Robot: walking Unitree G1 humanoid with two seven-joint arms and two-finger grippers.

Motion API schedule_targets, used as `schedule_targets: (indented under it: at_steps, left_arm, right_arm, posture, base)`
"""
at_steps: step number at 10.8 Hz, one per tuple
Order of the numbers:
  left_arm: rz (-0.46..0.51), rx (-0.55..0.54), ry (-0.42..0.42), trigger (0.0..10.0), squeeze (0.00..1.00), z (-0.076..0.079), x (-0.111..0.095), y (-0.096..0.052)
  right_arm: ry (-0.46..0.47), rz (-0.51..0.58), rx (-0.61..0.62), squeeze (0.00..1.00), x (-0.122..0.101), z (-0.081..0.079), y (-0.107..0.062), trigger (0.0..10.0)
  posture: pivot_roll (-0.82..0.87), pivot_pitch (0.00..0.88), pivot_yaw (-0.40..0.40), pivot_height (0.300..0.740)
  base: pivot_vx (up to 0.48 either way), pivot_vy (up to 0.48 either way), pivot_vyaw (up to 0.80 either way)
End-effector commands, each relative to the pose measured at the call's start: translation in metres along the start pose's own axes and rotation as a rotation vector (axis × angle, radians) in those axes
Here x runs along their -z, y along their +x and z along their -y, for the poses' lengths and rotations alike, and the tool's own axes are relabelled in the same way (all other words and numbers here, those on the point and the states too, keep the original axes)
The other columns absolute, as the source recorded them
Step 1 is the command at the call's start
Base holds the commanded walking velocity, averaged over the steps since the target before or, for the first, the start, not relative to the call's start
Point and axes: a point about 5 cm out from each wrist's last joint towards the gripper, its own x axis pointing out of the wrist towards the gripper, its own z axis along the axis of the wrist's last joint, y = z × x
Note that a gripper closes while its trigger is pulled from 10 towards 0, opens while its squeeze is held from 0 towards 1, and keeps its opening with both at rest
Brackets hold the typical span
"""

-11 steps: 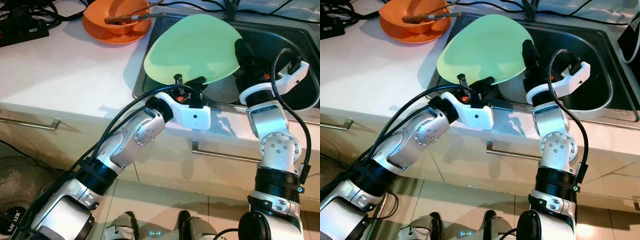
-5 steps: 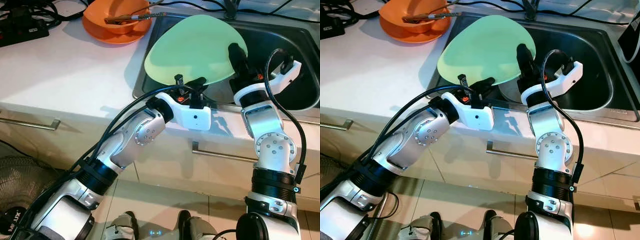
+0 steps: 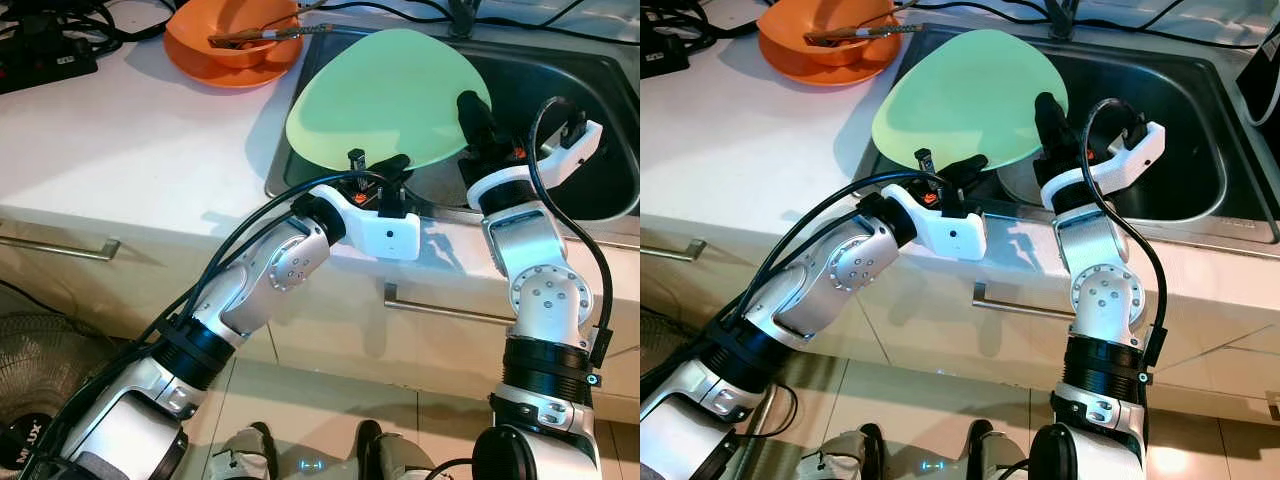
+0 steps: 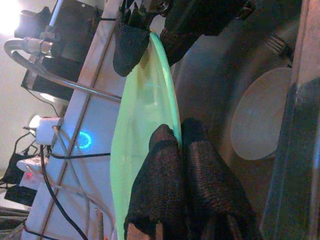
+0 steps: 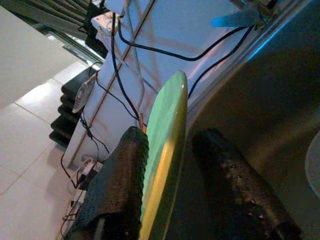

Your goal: Kitchen organization

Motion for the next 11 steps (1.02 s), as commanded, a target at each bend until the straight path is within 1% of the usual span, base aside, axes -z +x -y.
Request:
schedule_targets:
  at_steps: [1, 9, 10, 11]
  left_arm:
    - [0.032, -0.029, 0.020, 10.0, 0.00, -0.0077, -0.0061, 0.0030]
    - [0.022, -0.037, 0.052, 10.0, 0.00, -0.0094, -0.0048, 0.0032]
    - [0.018, -0.041, 0.042, 10.0, 1.00, -0.0103, -0.0037, 0.0031]
    - [0.018, -0.044, 0.036, 10.0, 1.00, -0.0108, -0.0038, 0.0032]
  right_arm:
    - [0.001, 0.009, -0.008, 0.00, -0.0024, -0.0026, -0.0021, 0.0]
    - [0.005, 0.001, -0.014, 0.00, -0.0010, -0.0038, -0.0027, 0.0]
    - [0.004, -0.004, -0.016, 0.00, -0.0003, -0.0042, -0.0031, 0.0]
    - [0.006, -0.002, -0.014, 0.00, -0.0004, -0.0042, -0.0032, 0.0]
  posture:
    - [0.08, 0.194, -0.006, 0.740]
    - [0.08, 0.198, -0.005, 0.740]
    - [0.08, 0.199, -0.005, 0.740]
    - [0.08, 0.198, -0.004, 0.740]
  base:
    - [0.000, 0.000, 0.00]
    - [0.000, 0.000, 0.00]
    - [0.000, 0.000, 0.00]
    - [0.000, 0.000, 0.00]
